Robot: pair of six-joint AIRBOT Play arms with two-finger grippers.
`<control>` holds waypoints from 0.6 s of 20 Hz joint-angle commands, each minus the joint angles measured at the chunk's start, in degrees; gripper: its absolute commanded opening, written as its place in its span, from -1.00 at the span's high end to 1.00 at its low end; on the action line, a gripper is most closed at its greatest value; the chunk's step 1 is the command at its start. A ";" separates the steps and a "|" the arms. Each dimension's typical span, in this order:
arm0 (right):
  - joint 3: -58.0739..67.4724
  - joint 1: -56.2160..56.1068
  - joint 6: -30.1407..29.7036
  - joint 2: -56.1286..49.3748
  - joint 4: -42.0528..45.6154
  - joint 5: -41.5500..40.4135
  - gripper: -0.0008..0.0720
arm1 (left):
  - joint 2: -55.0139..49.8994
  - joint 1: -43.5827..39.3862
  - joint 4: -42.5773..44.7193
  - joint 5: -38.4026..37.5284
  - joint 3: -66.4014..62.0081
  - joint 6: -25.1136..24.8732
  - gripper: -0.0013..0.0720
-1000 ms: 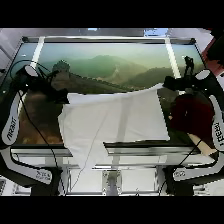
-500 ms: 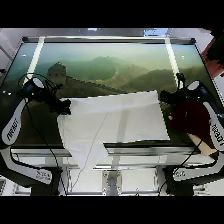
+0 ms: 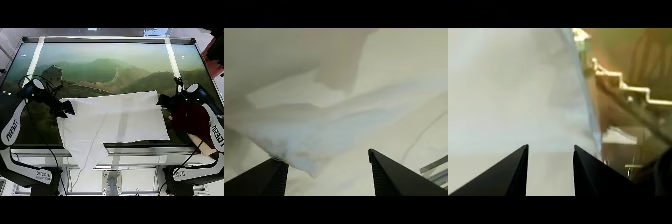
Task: Fold the shirts.
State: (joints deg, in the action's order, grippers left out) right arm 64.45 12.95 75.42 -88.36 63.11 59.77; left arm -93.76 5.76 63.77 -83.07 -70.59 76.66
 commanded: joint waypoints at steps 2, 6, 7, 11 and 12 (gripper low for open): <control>-0.04 3.17 -0.02 5.51 5.35 13.18 0.03 | 7.08 0.59 -0.20 -6.38 0.13 -0.44 -0.59; -0.76 9.57 -0.57 17.00 9.14 18.18 0.02 | 25.11 1.64 5.09 -3.17 8.61 0.35 -0.59; -1.90 11.32 -1.42 20.04 8.96 18.08 0.02 | 30.32 1.75 5.09 -2.60 13.94 0.79 -0.59; -5.92 16.00 -2.23 28.98 8.04 18.01 0.02 | 47.17 1.75 5.46 -2.93 35.95 6.16 -0.59; -5.84 16.15 -2.23 30.10 7.34 18.12 0.02 | 48.83 1.75 5.49 -3.08 38.86 7.93 -0.59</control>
State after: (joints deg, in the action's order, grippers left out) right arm 59.99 26.72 73.71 -63.40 71.11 76.97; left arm -53.98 7.40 68.47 -86.43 -42.85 80.20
